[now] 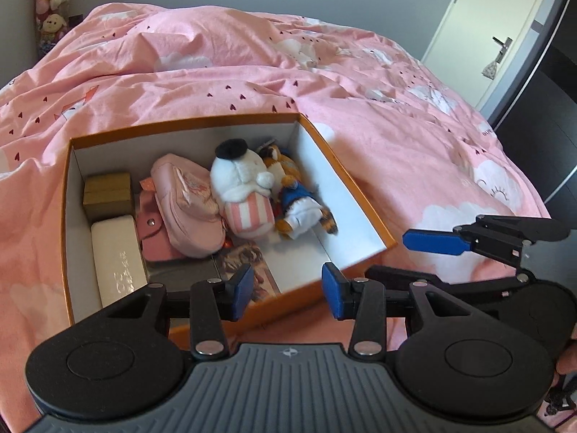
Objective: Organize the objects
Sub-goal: 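Grasp the orange knitted fruit with the left gripper while the right gripper grasps the yellow tape measure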
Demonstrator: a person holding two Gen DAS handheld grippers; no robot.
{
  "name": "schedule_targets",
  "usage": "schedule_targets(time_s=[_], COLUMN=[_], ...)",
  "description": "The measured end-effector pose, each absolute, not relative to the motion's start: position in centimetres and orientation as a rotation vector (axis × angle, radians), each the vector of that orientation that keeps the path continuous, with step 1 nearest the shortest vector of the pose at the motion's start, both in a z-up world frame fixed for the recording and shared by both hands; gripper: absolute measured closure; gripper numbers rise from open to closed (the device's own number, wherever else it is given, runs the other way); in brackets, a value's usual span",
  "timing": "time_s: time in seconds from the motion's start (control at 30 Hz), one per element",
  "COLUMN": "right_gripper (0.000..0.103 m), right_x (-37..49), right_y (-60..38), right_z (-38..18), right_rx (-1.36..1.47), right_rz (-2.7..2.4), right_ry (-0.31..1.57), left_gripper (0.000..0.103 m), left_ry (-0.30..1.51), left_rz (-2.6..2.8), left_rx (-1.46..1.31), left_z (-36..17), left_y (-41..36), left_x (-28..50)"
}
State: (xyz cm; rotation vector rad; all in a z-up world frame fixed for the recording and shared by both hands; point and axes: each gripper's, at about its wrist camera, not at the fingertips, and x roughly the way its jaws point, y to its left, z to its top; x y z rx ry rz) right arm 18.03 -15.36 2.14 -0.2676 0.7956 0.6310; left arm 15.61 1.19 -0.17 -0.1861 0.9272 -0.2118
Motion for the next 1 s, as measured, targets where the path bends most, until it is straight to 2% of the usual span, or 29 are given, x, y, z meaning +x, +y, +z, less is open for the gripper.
schedule_targets(time_s=[0.43,0.77,1.0], right_gripper=[0.05,0.05,0.048], right_x=[14.3,12.6,12.3], right_y=[-19.6,-20.5,-20.4], right_z=[-4.7,-6.4,-6.9], right_rx=[-0.08,-0.059,-0.083], right_rz=[0.447,0.387,0.393], right_ry=[1.015,1.071,1.08], left_gripper=[0.053,0.03,0.029], left_ry=[1.124,1.23,1.333], left_rz=[-0.371,-0.445,-0.431], left_rx=[-0.308,-0.304,-0.285], left_z=[-7.9,-10.4,-12.4], left_y=[1.2,0.1,-1.4], left_x=[10.0,8.9,8.3])
